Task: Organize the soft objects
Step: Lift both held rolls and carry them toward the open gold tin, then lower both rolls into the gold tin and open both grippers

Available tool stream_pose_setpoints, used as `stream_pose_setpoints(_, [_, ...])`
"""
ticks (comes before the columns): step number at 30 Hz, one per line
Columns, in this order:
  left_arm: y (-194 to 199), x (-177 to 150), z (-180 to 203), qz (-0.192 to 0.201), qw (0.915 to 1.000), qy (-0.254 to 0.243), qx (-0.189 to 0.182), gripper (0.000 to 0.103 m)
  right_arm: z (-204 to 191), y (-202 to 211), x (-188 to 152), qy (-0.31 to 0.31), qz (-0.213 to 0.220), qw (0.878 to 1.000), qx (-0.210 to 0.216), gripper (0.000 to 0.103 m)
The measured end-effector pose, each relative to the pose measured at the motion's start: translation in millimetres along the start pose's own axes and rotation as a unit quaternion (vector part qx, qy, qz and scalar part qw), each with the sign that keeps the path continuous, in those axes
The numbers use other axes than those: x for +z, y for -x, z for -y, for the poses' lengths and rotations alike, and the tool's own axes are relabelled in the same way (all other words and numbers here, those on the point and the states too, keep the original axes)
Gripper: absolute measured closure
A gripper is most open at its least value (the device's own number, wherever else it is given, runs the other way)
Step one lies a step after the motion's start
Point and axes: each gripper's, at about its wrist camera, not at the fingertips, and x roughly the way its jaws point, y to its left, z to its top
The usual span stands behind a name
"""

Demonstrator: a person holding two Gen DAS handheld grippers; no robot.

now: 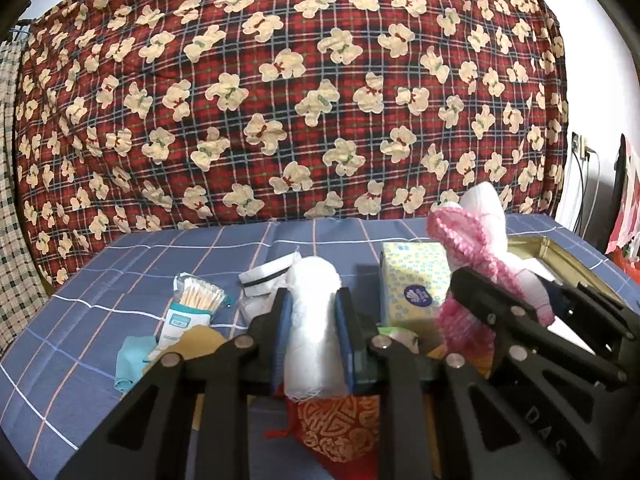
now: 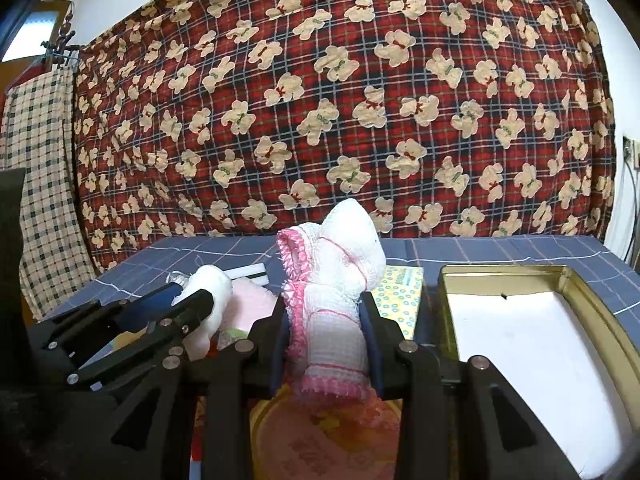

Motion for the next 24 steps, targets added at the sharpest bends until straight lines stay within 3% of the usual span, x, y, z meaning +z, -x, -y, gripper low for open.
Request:
stream_pose_setpoints(10, [-1.0, 0.4, 3.4, 0.0, 1.0, -0.002, 0.0, 0.082, 4.2, 6.7, 0.7, -0.005, 0.018, 1.0, -0.006, 0.067])
stream_pose_setpoints(24, [-6.5, 5.6, 15.6, -0.027, 0.9987, 0.026, -0.035, 0.082, 17.3, 35.2, 14.3, -0.014, 0.047, 0.999, 0.011, 0.067])
